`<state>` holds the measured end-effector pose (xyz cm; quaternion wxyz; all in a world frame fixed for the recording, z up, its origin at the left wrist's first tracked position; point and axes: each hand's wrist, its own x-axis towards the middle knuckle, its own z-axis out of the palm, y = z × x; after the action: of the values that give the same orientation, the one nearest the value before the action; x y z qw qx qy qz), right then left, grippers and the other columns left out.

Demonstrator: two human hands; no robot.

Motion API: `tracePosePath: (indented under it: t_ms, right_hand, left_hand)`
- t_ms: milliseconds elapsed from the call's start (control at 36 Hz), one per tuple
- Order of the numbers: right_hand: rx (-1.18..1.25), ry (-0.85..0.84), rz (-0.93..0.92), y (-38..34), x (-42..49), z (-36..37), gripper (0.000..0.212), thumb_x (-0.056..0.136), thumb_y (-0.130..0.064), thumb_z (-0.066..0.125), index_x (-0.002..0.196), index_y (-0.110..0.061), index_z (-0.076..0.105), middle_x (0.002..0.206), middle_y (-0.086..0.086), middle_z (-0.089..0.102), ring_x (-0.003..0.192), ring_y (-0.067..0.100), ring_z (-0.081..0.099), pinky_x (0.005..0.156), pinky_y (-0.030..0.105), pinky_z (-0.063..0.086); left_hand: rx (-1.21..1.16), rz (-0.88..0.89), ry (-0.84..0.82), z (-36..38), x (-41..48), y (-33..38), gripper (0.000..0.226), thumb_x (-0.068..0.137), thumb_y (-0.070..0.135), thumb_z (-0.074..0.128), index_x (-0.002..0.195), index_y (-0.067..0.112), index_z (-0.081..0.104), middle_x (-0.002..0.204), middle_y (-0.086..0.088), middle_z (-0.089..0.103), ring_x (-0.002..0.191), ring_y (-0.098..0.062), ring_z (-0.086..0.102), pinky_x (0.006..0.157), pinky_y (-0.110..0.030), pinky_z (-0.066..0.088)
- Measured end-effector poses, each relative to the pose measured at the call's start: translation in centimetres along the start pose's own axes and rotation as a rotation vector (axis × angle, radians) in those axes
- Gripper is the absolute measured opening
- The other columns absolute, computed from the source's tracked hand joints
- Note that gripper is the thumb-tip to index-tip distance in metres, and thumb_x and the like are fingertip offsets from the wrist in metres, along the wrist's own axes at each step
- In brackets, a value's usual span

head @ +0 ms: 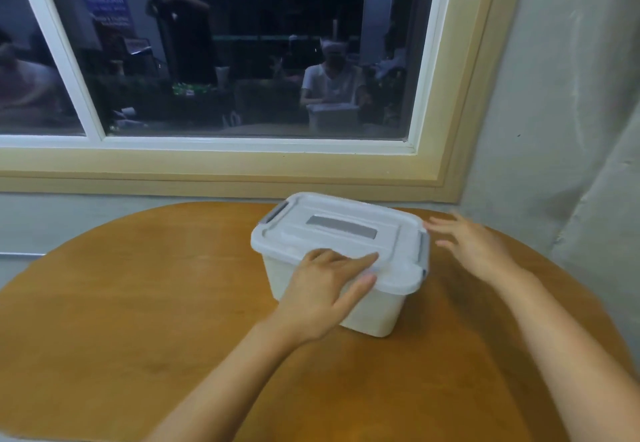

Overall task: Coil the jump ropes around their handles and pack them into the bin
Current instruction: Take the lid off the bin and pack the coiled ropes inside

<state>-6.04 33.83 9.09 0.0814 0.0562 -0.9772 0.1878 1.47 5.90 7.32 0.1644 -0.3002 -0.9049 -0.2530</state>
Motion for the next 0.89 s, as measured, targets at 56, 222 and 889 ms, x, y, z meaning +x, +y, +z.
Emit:
tracePosePath:
  t_ms: [56,222,889]
  right_hand:
    - [-0.073,-0.035,0.052,-1.5,1.3,-0.6,0.051,0.104,-0.006,0.041,0.149,-0.03,0.04,0.163,-0.007,0.023,0.153,0.021,0.009,0.119,0.051,0.023]
    - [-0.081,-0.171,-0.058,-9.3,1.0,0.2,0.066,0.1,-0.063,0.019,0.157,-0.036,0.0,0.165,-0.01,-0.008,0.151,0.024,-0.016,0.122,0.053,0.002]
    - [-0.208,-0.172,-0.16,-9.0,2.7,3.0,0.065,0.097,-0.068,0.02,0.156,-0.039,0.018,0.166,-0.006,0.009,0.153,0.024,0.002,0.122,0.051,0.005]
  left_hand:
    - [-0.021,-0.012,-0.041,-1.0,1.8,-0.2,0.066,0.097,0.061,0.013,0.147,0.033,0.045,0.095,0.011,0.069,0.098,-0.006,0.057,0.11,-0.034,0.028]
    - [0.293,-0.332,-0.315,-4.2,5.5,-4.1,0.078,0.083,0.083,0.006,0.153,0.049,0.009,0.165,0.008,-0.002,0.152,-0.028,-0.004,0.12,-0.055,-0.005]
    - [0.376,-0.469,-0.349,-3.0,4.5,-6.7,0.068,0.09,0.076,0.013,0.153,0.051,0.004,0.166,0.003,-0.001,0.15,-0.037,-0.011,0.118,-0.057,-0.005]
